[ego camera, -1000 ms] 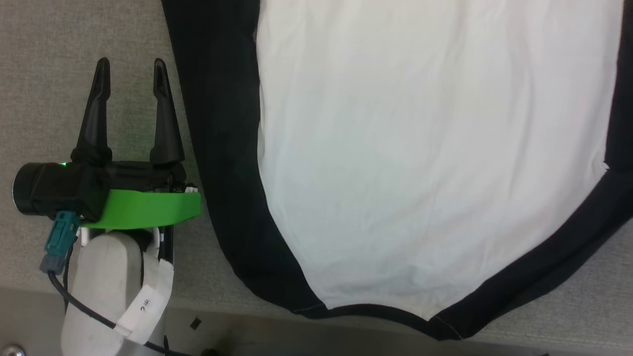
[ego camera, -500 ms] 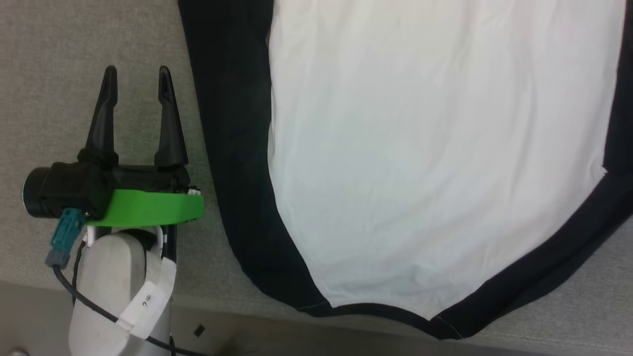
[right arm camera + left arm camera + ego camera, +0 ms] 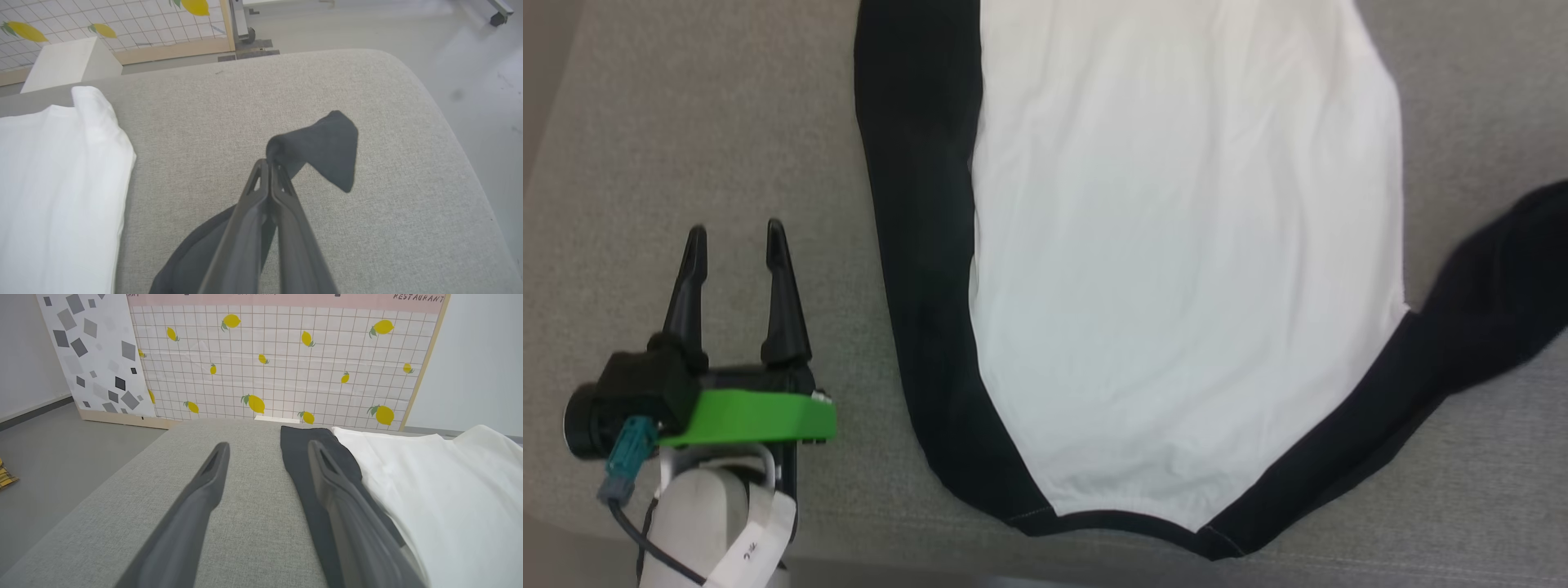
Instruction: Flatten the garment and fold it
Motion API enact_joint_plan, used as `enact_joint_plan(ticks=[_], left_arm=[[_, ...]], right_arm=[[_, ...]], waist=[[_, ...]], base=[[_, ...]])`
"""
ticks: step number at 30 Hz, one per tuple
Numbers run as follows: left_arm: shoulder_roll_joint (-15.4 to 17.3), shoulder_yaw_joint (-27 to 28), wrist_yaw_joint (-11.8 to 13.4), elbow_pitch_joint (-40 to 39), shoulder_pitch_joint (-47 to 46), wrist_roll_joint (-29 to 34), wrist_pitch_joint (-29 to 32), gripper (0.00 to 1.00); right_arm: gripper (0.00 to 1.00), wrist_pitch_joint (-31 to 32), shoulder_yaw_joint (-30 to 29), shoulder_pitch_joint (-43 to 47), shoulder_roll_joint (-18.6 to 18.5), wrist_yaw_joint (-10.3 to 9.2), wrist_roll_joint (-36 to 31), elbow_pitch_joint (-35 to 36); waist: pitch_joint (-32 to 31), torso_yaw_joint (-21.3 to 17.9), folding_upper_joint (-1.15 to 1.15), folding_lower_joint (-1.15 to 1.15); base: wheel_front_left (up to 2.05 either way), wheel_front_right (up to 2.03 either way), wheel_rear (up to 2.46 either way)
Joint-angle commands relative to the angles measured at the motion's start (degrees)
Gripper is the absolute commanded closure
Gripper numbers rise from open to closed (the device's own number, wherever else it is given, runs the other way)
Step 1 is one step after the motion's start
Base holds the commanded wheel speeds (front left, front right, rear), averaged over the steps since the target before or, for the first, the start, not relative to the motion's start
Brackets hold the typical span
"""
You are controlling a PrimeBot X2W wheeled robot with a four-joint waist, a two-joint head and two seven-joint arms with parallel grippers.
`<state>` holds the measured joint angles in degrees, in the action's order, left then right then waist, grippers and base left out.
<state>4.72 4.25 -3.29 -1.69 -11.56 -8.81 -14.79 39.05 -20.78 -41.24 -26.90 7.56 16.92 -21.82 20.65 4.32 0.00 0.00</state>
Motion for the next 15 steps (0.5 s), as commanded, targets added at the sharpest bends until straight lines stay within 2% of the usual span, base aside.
enact_joint_plan(ticks=[1, 9, 15], left_arm=[[-0.45, 0.34, -0.29, -0.01, 1.24, -0.32, -0.2, 0.0], [-0.67, 1.97, -0.72, -0.61, 5.58, -0.61, -0.2, 0.0], [-0.89, 2.29, -0.85, -0.88, 6.94, -1.04, -0.2, 0.0]], right_arm=[[1.0, -0.42, 1.08, 1.49, -0.29, -0.08, 1.35, 2.3], [1.0, 3.42, 11.43, 6.56, 1.14, -0.08, 8.48, 19.75], [1.0, 5.91, 22.32, 6.69, 6.25, -0.08, 9.9, 23.93]], waist=[[-7.18, -2.09, 0.0, 0.0], [-11.79, -1.29, 0.0, 0.0], [-12.71, 0.51, 0.0, 0.0]], base=[[0.0, 0.0, 0.0], [0.0, 0.0, 0.0], [0.0, 0.0, 0.0]])
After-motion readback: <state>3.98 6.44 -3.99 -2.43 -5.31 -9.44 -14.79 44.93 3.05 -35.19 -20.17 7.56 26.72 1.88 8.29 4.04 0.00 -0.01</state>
